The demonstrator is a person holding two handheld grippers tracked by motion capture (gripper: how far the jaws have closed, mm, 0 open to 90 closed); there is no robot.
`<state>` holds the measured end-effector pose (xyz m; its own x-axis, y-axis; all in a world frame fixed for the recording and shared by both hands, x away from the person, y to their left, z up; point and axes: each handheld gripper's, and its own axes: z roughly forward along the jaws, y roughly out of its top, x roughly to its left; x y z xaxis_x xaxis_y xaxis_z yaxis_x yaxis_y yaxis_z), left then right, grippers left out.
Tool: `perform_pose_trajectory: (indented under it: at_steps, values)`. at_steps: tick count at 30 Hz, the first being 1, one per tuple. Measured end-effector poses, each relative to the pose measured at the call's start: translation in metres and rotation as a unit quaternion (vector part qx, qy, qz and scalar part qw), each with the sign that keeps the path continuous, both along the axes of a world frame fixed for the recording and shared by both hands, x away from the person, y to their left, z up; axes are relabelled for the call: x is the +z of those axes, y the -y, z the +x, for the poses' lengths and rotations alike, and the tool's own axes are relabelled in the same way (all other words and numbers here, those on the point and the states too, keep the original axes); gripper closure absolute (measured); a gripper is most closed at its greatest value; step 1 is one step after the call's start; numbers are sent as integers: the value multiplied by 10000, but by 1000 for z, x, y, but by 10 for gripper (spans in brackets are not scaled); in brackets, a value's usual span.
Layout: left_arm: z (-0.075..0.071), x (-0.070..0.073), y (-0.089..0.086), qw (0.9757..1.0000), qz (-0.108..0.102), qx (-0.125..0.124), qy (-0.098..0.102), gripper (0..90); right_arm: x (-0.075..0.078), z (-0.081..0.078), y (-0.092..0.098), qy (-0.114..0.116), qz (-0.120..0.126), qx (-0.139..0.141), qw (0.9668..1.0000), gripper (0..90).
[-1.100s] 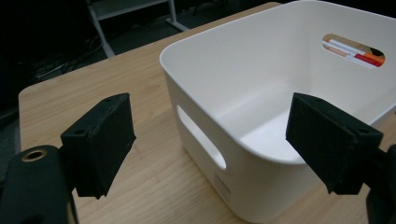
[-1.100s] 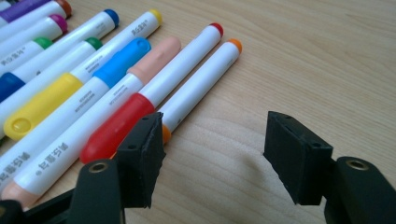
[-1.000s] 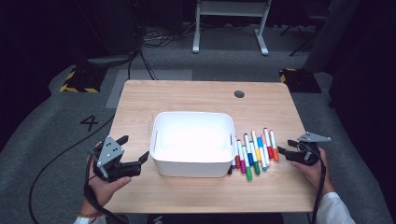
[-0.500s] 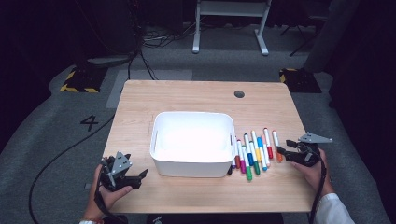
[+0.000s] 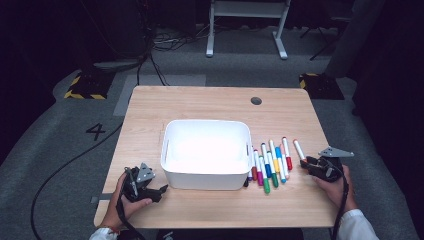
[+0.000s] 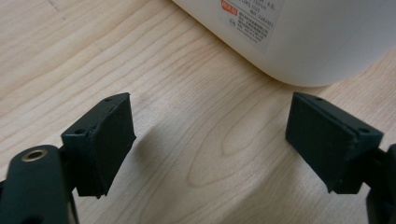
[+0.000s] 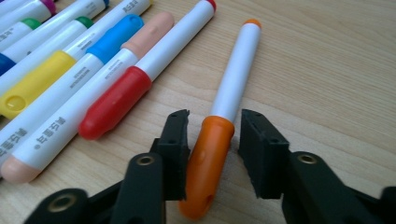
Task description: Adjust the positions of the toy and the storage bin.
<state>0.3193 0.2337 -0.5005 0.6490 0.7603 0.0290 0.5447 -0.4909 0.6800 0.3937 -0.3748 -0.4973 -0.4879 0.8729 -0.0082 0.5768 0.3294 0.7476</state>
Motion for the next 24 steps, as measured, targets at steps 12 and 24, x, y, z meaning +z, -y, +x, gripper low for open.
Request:
perform_pose_trajectory:
  at_steps: [12, 24]
  values:
    - [10, -2, -2, 9996, -162, -88, -223, 104, -1, 0, 1, 84, 53, -265, 9996, 750]
    - [10, -2, -2, 9996, -159, -95, -225, 101, -1, 0, 4, 142, 59, -453, 9989, 751]
